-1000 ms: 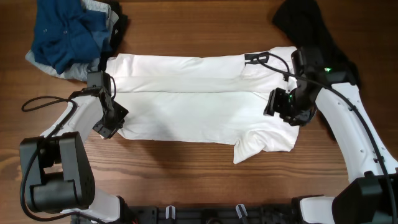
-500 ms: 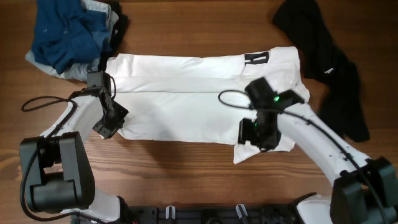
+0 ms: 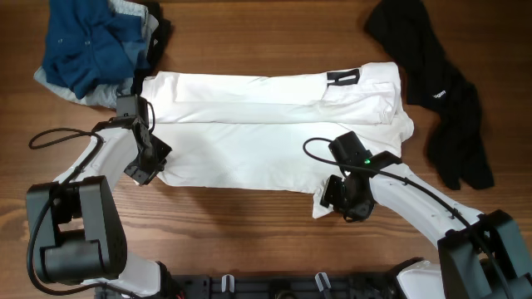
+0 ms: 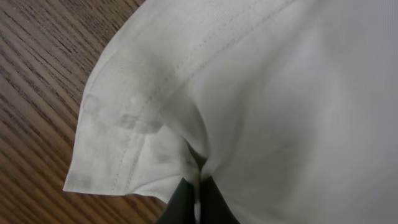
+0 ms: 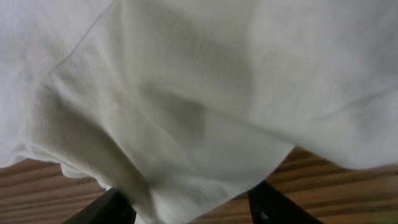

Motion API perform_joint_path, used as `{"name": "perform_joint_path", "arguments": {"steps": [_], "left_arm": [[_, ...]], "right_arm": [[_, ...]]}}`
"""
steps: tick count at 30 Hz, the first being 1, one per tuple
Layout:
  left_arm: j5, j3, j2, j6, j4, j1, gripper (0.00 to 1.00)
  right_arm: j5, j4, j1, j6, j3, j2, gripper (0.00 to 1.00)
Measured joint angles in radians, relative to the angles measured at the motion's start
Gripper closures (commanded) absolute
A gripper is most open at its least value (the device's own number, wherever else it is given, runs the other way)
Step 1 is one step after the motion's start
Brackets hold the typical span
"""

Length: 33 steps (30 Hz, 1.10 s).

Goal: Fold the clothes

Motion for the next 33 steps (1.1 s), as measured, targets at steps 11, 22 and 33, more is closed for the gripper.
{"name": "perform_joint_path", "arguments": {"steps": [11, 22, 33], "left_arm": [[0.000, 0.009, 0.000, 0.000, -0.079, 0.000, 0.96], [0.025, 0.031, -0.104, 0.029, -0.187, 0.000, 0.96], [0.038, 0.035, -0.123, 0.050, -0.091, -0.001, 0.96]], "right_arm": [[0.035, -0.096, -0.189, -0.033, 0.017, -0.008, 0.96], [0.034, -0.372, -0.380, -0.278, 0.258, -0.214, 0.96], [0.032, -0.049, -0.392, -0.401, 0.316, -0.114, 0.96]]}}
